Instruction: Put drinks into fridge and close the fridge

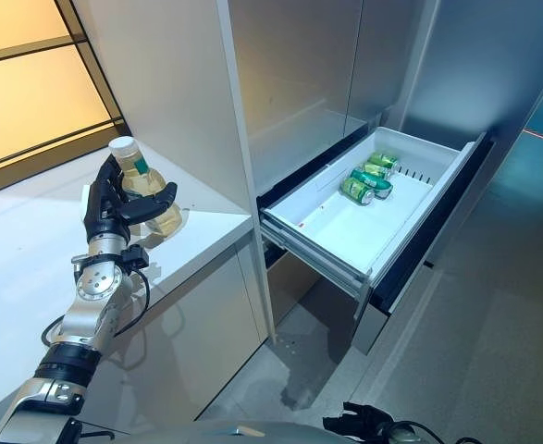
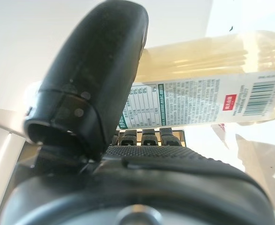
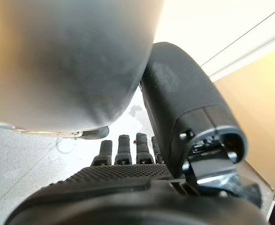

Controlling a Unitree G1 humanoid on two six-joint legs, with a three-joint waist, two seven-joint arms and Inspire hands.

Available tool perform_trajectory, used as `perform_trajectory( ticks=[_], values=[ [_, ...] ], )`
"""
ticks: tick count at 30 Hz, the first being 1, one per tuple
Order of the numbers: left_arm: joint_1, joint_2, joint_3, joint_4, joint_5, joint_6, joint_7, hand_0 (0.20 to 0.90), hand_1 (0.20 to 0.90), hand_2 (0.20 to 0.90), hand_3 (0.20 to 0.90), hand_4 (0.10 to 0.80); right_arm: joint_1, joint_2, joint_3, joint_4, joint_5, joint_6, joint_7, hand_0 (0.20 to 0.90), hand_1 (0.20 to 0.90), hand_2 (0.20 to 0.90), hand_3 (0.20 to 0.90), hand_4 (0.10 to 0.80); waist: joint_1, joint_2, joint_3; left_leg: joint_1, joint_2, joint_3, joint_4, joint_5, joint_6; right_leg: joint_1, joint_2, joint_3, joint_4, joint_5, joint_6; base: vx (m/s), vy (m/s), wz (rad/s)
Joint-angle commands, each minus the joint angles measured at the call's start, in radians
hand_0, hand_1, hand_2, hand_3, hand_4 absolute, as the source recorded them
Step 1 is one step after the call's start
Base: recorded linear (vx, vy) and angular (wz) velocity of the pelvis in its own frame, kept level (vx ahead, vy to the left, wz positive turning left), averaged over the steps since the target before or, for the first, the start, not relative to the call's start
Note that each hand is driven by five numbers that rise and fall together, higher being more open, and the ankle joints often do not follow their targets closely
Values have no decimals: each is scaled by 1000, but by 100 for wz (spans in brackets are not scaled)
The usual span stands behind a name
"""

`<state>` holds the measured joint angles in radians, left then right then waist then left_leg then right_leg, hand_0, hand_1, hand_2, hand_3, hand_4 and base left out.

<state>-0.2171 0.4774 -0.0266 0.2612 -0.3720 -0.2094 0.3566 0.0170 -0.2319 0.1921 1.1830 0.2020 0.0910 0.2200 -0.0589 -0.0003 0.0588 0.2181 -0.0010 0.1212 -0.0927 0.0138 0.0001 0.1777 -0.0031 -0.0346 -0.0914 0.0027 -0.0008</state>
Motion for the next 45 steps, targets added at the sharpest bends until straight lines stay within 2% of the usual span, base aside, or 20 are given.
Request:
perform_trajectory(
  ticks=[1,3,4,7,10,11,13,14,20,22,26,34,37,39,40,43,45],
  values=[
    [-194,47,42,-62,22,-121,9,860,860,860,853,753,15,-10,50,36,-44,6,7,900,900,900,900,800,-10,3,-38,-11,-25,-20,10,-82,33,-29,-24,-34,84,-44,60,0,0,0],
    [-196,51,38,-58,20,-120,-4,316,316,316,219,119,16,-10,49,38,-47,4,7,900,900,900,900,800,-10,5,-39,-12,-25,-20,10,-81,33,-31,-24,-34,84,-43,61,0,0,0],
    [-198,52,34,-57,16,-120,-18,300,300,300,200,100,15,-10,49,39,-45,4,8,900,900,900,900,800,-10,5,-39,-13,-26,-20,9,-81,33,-31,-24,-34,83,-43,61,0,0,0],
    [-198,55,31,-61,-13,-133,-44,300,300,300,200,100,14,-11,48,41,-47,2,11,900,900,900,900,800,-9,6,-40,-14,-26,-21,8,-81,33,-31,-24,-34,82,-42,62,0,0,0],
    [-199,44,27,-88,-126,-146,-125,300,300,300,200,100,14,-10,53,39,-41,-8,15,900,900,900,900,800,-8,6,-38,-15,-25,-21,9,-80,33,-32,-24,-34,82,-41,63,0,0,0],
    [-199,25,25,-116,-248,-137,-212,300,300,300,200,100,12,-9,53,35,-34,-18,21,900,900,900,900,800,-7,6,-37,-15,-25,-24,9,-79,32,-32,-24,-34,81,-39,62,0,0,0],
    [-196,2,22,-141,-341,-125,-270,300,300,300,200,100,8,-9,56,28,-31,-28,26,900,900,900,900,800,-7,6,-35,-13,-25,-26,8,-79,32,-30,-24,-33,80,-39,62,0,0,0],
    [-195,-32,12,-179,-495,-110,-385,300,300,300,200,100,1,-9,60,13,-23,-46,32,900,900,900,900,800,-5,6,-33,-13,-25,-28,7,-78,32,-29,-24,-35,78,-37,62,0,0,0],
    [-198,-143,-23,-386,-802,-8,-685,300,300,300,200,100,-26,-6,127,-192,-49,-86,55,900,900,900,900,800,-1,5,-24,-15,-23,-43,5,-72,29,-26,-25,-38,75,-33,58,-15,-6,-1],
    [-200,-156,-37,-454,-840,15,-747,300,300,300,200,100,-30,-3,145,-279,-31,-66,92,900,900,900,900,800,-1,3,-21,-16,-24,-49,5,-71,28,-24,-25,-41,73,-32,57,-46,-18,-3],
    [-209,-147,-78,-567,-860,42,-833,300,300,300,200,100,-15,27,167,-451,87,36,198,900,900,900,900,800,2,-1,-17,-16,-23,-58,5,-71,25,-15,-28,-54,61,-28,58,-40,-29,-1],
    [-177,-145,-128,-640,-867,107,-925,300,300,300,200,100,14,74,174,-735,344,231,346,900,900,900,900,800,9,-10,-12,-19,-23,-69,5,-65,21,-5,-33,-77,46,-20,60,-19,-16,3],
    [-154,-140,-146,-642,-864,129,-944,300,300,300,200,100,9,57,182,-863,391,243,372,900,900,900,900,800,13,-13,-8,-22,-24,-72,5,-62,21,-5,-34,-81,42,-16,61,0,0,0],
    [-123,-138,-157,-643,-855,156,-964,300,300,300,200,100,-2,26,175,-993,434,235,396,900,900,900,900,800,16,-16,-5,-25,-25,-74,5,-60,21,-7,-34,-83,39,-13,62,0,0,0],
    [-100,-139,-170,-641,-838,164,-980,300,300,300,200,100,-21,-6,156,-1118,480,270,369,900,900,900,900,800,17,-17,-4,-28,-26,-75,5,-58,21,-10,-35,-84,39,-11,63,0,0,0],
    [-57,-128,-190,-638,-825,213,-1016,300,300,300,200,100,-75,-88,103,-1298,563,229,358,900,900,900,900,800,20,-21,-3,-34,-27,-73,5,-57,22,-17,-37,-83,38,-5,66,0,0,0],
    [-47,-119,-193,-635,-827,242,-1022,300,300,300,200,100,-100,-121,75,-1348,573,218,356,900,900,900,900,800,21,-22,-5,-36,-27,-70,5,-58,23,-19,-38,-81,36,-4,66,0,0,0]
  ],
)
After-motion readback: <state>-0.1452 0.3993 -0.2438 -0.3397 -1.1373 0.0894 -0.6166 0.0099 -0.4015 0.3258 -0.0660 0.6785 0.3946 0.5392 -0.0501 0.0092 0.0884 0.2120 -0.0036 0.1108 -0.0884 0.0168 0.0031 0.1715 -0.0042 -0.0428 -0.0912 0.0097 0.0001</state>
